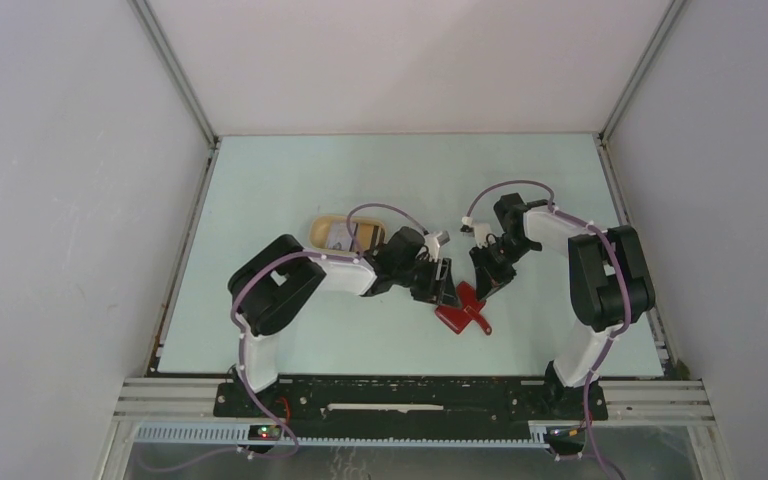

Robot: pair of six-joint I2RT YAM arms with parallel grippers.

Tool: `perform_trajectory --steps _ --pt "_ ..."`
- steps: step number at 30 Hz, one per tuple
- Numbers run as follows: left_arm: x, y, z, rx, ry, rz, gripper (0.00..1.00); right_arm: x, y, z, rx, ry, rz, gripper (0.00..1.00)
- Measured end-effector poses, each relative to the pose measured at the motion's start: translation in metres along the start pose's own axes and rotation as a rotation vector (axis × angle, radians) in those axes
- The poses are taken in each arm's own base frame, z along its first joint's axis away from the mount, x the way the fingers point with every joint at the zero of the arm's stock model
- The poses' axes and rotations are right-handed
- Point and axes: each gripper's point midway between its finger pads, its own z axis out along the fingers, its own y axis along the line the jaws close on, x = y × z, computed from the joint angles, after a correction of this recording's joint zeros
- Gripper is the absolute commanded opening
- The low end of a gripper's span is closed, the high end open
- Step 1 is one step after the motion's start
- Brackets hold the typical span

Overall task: Put the credit cards into the card holder
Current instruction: Close the card holder at the center of the board.

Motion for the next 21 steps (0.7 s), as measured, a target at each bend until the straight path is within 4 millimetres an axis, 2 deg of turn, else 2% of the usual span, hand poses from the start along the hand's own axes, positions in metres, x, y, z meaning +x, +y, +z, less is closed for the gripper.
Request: perform_trajectory --steps 3,5,9,11,17,19,21 --pt "0.003 -0.005 0.006 0.025 0.017 -0.008 0.56 0.000 0.000 0.000 0.000 0.001 -0.001 0.17" --pt "0.005 -0.007 0.009 0.034 0.027 -0.012 0.47 0.001 0.000 0.000 0.002 0.005 0.001 0.18" --pt "0.010 -0.007 0.016 0.043 0.053 -0.038 0.12 0.004 0.000 -0.001 0.006 0.018 0.007 0.20" --pt "0.010 -0.011 0.015 0.063 0.060 -0.051 0.01 0.006 0.001 -0.001 0.004 0.022 0.011 0.22" --pt "0.004 -0.020 0.010 0.075 0.049 -0.033 0.00 0.003 0.007 -0.015 -0.019 -0.021 -0.007 0.25" --pt "0.001 -0.020 0.003 0.037 0.026 0.011 0.00 -0.003 0.011 -0.029 -0.044 -0.085 -0.019 0.26" --pt "-0.005 -0.019 -0.012 -0.032 -0.005 0.077 0.00 -0.014 0.016 -0.058 -0.069 -0.214 -0.041 0.26"
